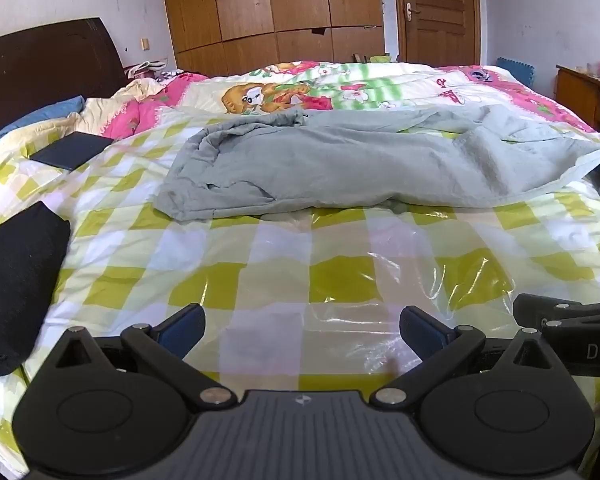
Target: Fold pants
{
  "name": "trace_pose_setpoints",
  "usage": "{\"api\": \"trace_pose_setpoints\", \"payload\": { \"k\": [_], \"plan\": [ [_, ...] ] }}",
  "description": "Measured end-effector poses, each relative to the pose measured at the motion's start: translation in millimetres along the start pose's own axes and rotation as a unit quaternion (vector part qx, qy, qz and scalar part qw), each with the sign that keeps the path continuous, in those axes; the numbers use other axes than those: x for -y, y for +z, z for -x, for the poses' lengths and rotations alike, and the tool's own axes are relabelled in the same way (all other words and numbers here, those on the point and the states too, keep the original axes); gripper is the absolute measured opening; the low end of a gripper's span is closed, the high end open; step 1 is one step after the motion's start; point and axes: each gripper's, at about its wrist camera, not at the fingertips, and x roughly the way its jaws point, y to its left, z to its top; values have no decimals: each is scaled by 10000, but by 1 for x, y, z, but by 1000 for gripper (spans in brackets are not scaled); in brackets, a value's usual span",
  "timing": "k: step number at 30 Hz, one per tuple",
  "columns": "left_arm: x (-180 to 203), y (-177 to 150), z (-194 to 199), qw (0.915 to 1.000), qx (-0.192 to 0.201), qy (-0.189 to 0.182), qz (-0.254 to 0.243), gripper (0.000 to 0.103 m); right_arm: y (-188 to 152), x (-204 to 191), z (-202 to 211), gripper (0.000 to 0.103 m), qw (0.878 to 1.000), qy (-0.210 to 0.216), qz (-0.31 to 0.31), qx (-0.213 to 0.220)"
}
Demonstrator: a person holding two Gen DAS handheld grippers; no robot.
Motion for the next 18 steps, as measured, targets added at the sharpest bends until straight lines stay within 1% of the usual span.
{"api": "trace_pose_setpoints", "payload": {
  "k": [3,9,12,13,17,18],
  "plan": [
    [1,0,0,10000,2,49,-58,103,0,-1,0,102,10000,-1,4,-30],
    [-3,3,-1,10000,-39,19,52,103,-4,-3,6,102,10000,21,52,-69],
    [-10,1,6,10000,-37,21,78,103,-5,-1,9,102,9999,29,60,-98],
    [-11,1,7,10000,-43,15,86,103,-3,-5,4,102,9999,4,89,-116],
    [-7,-1,4,10000,-41,44,32,103,-4,-3,5,102,9998,22,73,-157],
    [-6,-1,4,10000,-38,48,30,103,-5,-4,-2,102,9998,20,90,-188]
  ]
}}
